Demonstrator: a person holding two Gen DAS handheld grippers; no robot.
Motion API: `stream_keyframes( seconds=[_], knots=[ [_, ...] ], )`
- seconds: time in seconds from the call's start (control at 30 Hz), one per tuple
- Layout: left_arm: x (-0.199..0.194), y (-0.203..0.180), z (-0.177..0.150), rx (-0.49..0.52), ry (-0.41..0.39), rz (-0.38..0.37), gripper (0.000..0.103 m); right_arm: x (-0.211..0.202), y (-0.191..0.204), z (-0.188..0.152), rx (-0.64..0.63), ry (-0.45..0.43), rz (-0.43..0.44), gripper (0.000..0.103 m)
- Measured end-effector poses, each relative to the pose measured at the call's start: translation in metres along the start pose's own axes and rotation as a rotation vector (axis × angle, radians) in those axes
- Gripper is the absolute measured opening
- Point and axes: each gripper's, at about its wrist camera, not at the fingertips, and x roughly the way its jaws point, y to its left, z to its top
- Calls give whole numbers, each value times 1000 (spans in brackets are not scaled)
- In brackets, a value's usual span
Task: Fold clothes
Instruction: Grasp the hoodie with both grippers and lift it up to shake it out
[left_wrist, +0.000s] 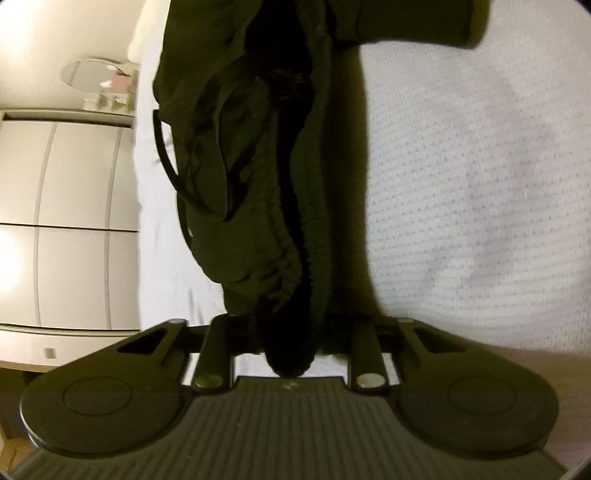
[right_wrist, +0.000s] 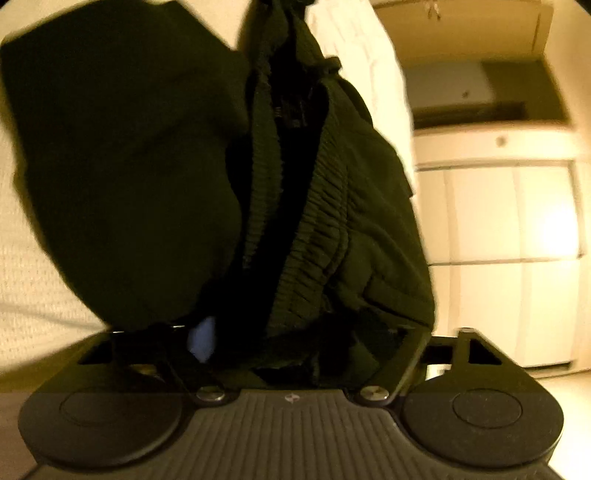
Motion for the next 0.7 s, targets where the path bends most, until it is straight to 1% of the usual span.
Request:
stream_keyframes(
  seconds=[0.03, 0.07, 0.13, 0.2, 0.27, 0.33, 0.37, 0.4, 0.47, 0.5, 0.53, 0.6, 0.63, 0.7],
  knots=[
    [-3, 6, 1, -25, 6, -11, 14, 0, -8, -1, 31, 2, 40, 45],
    [-8, 16, 3, -71, 13, -16, 14, -4, -16, -2, 52, -1, 47, 33],
    [-23, 38, 9, -159, 18, -16, 13, -18, -42, -7, 125, -17, 65, 32],
    [-44, 70, 16, -297, 16, -22, 13, -34, -80, -13, 239, -40, 66, 31],
    [-62, 102, 23, -437, 14, -22, 12, -46, -118, -17, 342, -58, 34, 30],
    [-78, 125, 30, -523, 12, -14, 11, -54, -153, -24, 436, -66, 5, 28],
    [-85, 137, 35, -554, 8, -10, 11, -54, -167, -28, 456, -66, 0, 20],
    [-91, 148, 42, -581, 3, -7, 11, -55, -182, -32, 476, -65, -4, 8],
    [-109, 170, 51, -644, 0, 7, 11, -57, -212, -41, 520, -77, -11, 8],
    [-122, 178, 52, -681, 4, 18, 11, -61, -228, -45, 545, -93, 3, 8],
    [-136, 184, 53, -715, 12, 29, 11, -63, -245, -52, 573, -106, 37, 8],
    [-155, 198, 63, -779, 46, 74, 11, -75, -268, -69, 592, -167, 73, 8],
    [-166, 202, 65, -807, 61, 90, 11, -78, -277, -76, 586, -186, 96, 8],
    [-177, 211, 81, -871, 95, 115, 11, -89, -279, -89, 531, -234, 128, 8]
  ],
)
